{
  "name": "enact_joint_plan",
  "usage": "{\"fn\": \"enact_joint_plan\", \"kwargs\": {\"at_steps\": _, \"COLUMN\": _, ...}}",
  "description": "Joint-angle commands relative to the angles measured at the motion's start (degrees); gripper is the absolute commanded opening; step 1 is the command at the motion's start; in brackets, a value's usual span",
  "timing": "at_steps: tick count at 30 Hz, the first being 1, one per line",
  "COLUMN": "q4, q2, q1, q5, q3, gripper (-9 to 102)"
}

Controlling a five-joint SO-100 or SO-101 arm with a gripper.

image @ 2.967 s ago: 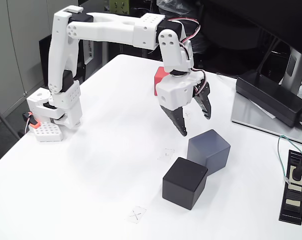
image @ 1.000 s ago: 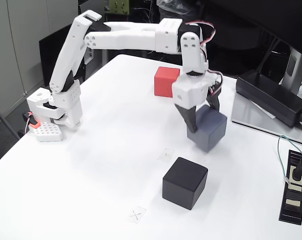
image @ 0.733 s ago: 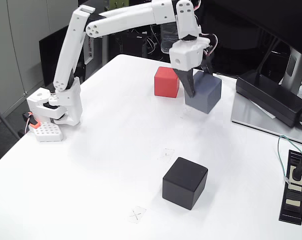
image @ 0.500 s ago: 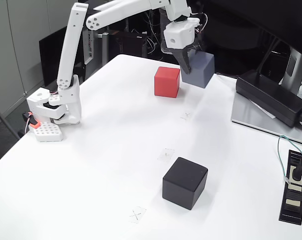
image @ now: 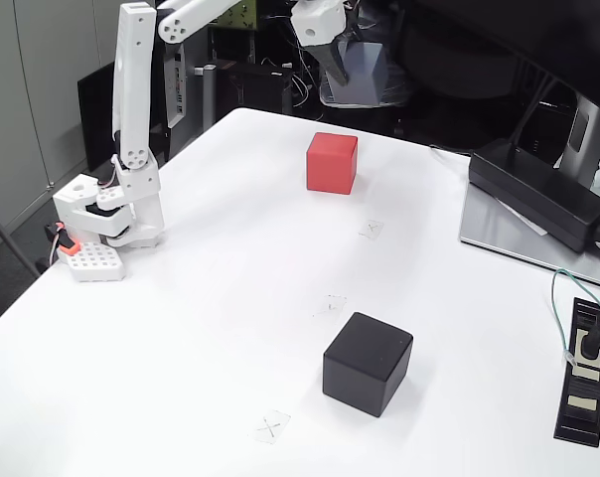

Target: Stack the three blocks in an ordered color.

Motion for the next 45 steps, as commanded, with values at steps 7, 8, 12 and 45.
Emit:
{"fn": "enact_joint_plan", "kwargs": {"at_steps": 7, "q4": 0.2, "q2": 2.9, "q1": -1.5, "q5": 1.1, "q3": 2.7, "gripper": 2}}
{"fn": "enact_joint_plan", "kwargs": {"at_steps": 8, "q4": 0.2, "q2": 2.9, "q1": -1.2, "q5": 1.1, "q3": 4.1, "gripper": 2}}
{"fn": "enact_joint_plan", "kwargs": {"at_steps": 12, "q4": 0.1, "q2": 2.9, "q1": -0.9, "q5": 1.1, "q3": 9.8, "gripper": 2}}
{"fn": "enact_joint_plan", "kwargs": {"at_steps": 45, "q4": -1.9, "q2": 2.0, "q1": -0.8, "q5": 0.7, "q3": 19.1, "gripper": 28}}
